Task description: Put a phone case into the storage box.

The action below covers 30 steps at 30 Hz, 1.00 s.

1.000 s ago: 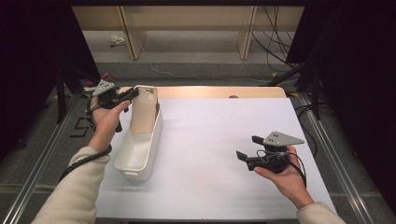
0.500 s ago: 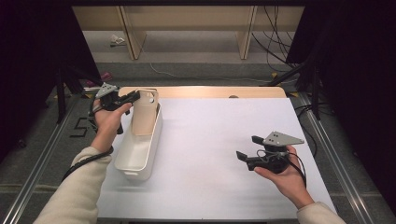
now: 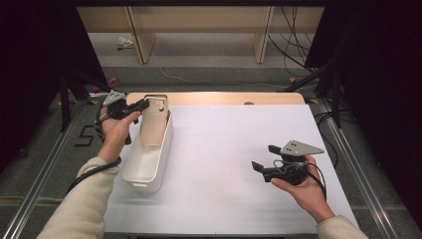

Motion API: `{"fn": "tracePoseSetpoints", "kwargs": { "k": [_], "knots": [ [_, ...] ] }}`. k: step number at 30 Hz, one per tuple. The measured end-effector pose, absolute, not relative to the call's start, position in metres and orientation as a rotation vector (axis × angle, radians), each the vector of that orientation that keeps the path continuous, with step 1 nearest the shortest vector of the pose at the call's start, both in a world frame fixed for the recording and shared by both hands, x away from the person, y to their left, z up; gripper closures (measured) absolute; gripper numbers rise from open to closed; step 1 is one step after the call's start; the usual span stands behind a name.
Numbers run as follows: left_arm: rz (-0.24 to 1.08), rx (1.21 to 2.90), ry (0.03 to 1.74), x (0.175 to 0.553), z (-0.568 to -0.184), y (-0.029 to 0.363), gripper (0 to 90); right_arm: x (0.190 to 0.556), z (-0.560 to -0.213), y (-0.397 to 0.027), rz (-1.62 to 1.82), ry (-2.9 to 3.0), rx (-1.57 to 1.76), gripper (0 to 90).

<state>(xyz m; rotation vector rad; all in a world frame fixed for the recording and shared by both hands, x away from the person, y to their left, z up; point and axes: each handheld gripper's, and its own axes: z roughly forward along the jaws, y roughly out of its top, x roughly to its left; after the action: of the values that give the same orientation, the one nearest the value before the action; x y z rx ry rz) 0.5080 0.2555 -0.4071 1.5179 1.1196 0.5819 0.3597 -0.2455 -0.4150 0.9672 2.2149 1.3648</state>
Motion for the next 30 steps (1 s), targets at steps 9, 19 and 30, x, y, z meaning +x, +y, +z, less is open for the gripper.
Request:
{"fn": "tracePoseSetpoints", "kwargs": {
  "k": [9,19,30],
  "knots": [
    [0.575,1.521,1.129,0.5096,-0.4099,0.2558,81.1,0.3598,-0.4151,-0.2457,1.363,2.217,0.966,16.1],
    [0.559,1.532,1.148,0.5130,-0.4156,0.2557,80.9,0.3598,-0.4151,-0.2457,1.363,2.218,0.965,16.1],
    [0.555,1.557,1.162,0.5167,-0.4167,0.2559,80.4,0.3598,-0.4153,-0.2454,1.363,2.220,0.964,16.1]
  ]
}}
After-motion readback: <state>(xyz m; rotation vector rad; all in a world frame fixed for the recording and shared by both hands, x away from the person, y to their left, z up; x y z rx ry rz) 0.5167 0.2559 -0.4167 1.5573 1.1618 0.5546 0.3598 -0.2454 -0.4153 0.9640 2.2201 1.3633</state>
